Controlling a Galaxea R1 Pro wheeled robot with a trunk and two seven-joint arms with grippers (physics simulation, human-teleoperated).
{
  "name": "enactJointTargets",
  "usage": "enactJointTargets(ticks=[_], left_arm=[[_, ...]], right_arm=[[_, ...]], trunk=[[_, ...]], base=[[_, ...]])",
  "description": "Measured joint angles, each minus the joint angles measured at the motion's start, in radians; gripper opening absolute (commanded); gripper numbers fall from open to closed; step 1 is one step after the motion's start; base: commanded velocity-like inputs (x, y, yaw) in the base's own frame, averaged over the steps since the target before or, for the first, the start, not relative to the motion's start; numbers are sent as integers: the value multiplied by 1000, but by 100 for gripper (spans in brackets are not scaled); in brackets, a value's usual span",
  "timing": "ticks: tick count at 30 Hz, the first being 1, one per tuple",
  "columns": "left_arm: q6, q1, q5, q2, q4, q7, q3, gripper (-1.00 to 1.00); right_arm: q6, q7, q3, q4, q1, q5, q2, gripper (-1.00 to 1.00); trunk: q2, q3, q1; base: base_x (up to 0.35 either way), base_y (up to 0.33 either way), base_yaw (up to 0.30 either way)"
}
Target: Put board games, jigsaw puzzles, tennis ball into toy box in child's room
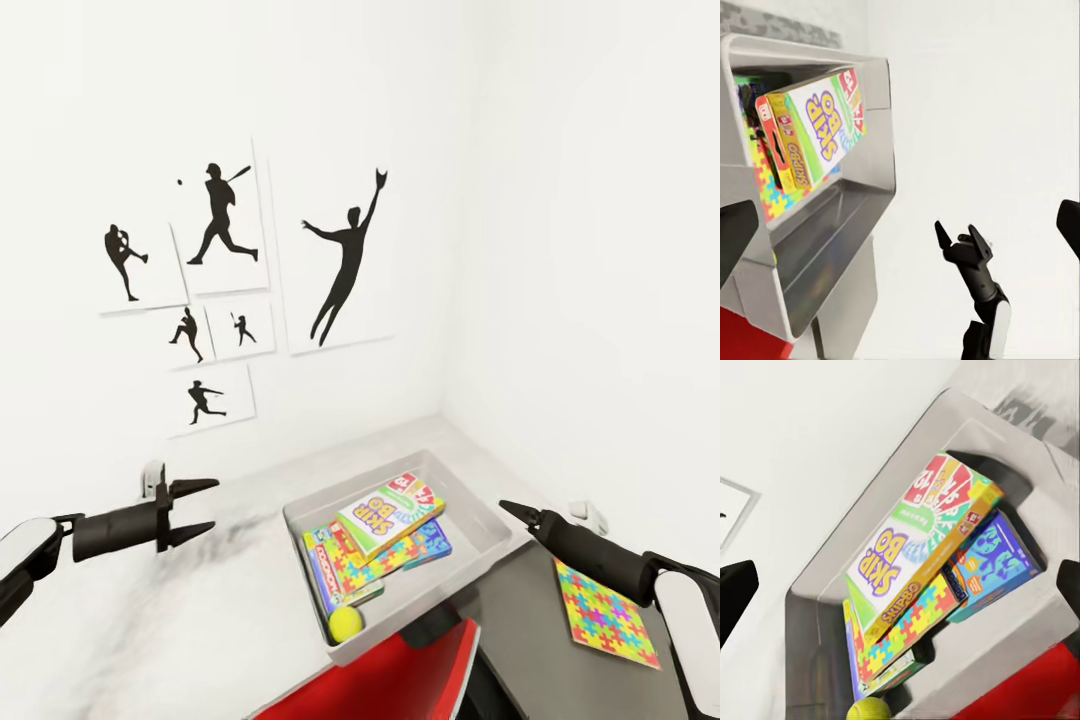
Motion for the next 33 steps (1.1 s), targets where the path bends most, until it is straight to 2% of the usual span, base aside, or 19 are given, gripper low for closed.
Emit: enactJointTargets(ticks=[5,10,13,17,20,22,26,33], left_arm=[[0,0,-36,1,3,-97,4,100],[-1,1,-95,1,3,-197,5,100],[-3,1,-143,1,3,-275,5,100],[-6,1,-230,1,3,-380,8,100],[-13,1,-267,1,3,-448,8,100],[-39,1,-280,1,3,-484,8,100],[-77,9,-289,0,-3,-516,7,100],[-91,23,-296,-2,-51,-529,4,100]], right_arm=[[0,2,-3,1,0,-1,1,100],[0,2,-3,0,0,-2,1,100],[0,3,-3,0,0,-3,1,100],[0,3,-3,0,0,-3,2,100],[0,3,-3,0,0,-3,2,100],[0,3,-3,0,0,-3,2,100],[0,3,-2,0,0,-3,2,100],[0,3,-3,0,0,-1,2,100]], trunk=[[0,6,0],[0,12,0],[0,16,0],[0,21,0],[0,24,0],[0,27,0],[-1,31,0],[-1,39,0]], base=[[-28,19,-201],[-5,2,-201],[-74,1,-201],[-220,0,-201],[-220,0,-201],[-89,0,-202],[-29,0,-202],[-4,0,-201]])
